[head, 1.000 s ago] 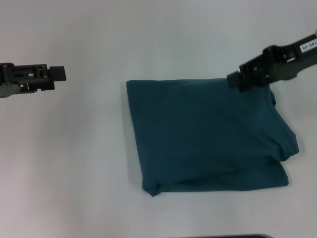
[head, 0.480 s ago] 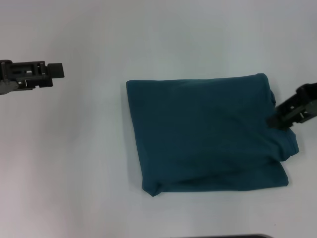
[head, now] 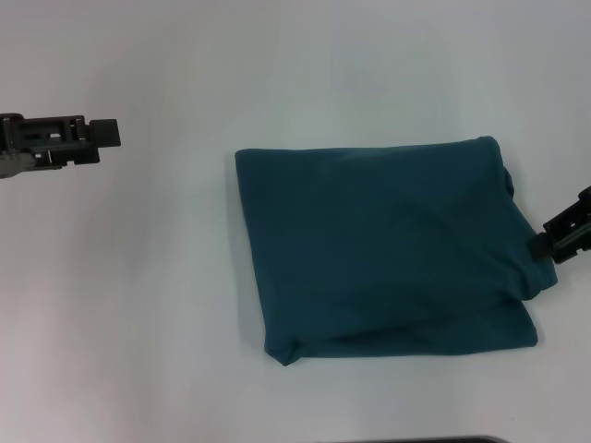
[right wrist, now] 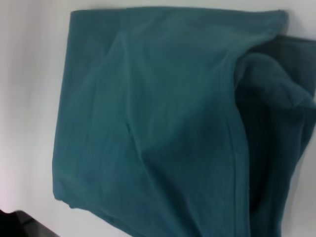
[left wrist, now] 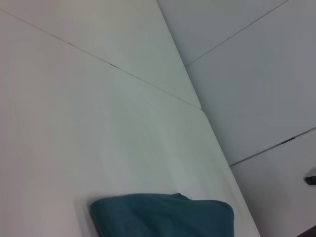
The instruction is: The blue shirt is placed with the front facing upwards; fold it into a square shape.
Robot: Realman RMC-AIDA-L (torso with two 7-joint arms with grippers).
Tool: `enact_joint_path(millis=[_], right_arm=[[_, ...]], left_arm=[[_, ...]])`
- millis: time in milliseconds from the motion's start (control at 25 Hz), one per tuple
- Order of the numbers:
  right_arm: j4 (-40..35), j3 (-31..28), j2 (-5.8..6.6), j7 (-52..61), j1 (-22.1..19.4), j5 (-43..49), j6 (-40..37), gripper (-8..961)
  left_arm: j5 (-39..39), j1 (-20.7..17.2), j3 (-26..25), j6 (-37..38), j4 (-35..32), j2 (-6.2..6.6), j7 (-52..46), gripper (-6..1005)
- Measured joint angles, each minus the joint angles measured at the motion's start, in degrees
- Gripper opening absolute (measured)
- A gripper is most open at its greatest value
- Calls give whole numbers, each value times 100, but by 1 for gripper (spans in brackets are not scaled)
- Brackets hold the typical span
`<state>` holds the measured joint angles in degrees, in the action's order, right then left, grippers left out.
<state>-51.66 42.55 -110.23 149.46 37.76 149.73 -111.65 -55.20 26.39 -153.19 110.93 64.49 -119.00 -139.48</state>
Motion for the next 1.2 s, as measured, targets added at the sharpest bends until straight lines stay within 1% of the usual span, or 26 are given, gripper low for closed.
enact_joint_path(millis=[200, 280, 520, 720, 840, 960, 1200], right_arm=[[37, 10, -116, -99, -43, 7, 110, 456], [86, 35, -142, -129, -53, 11, 164, 456], [174, 48, -155, -149, -70, 18, 349, 457], [155, 64, -176, -202, -57, 46, 348, 414], [180, 73, -174, -203, -24, 63, 347, 305], [180, 60, -143, -196, -14, 65, 332, 196], [133, 25, -125, -231, -33, 48, 126, 42]], left_arm=[[0, 11, 0, -2, -8, -1, 0, 735], [0, 12, 0, -2, -7, -4, 0, 735], [0, 23, 16, -6, -10, -8, -9, 733], [1, 25, 23, -14, -23, -17, -6, 733], [1, 32, 26, -19, -67, -13, -1, 733], [1, 33, 27, -20, -104, -4, 0, 734], [1, 33, 25, -20, -104, 0, 0, 734]])
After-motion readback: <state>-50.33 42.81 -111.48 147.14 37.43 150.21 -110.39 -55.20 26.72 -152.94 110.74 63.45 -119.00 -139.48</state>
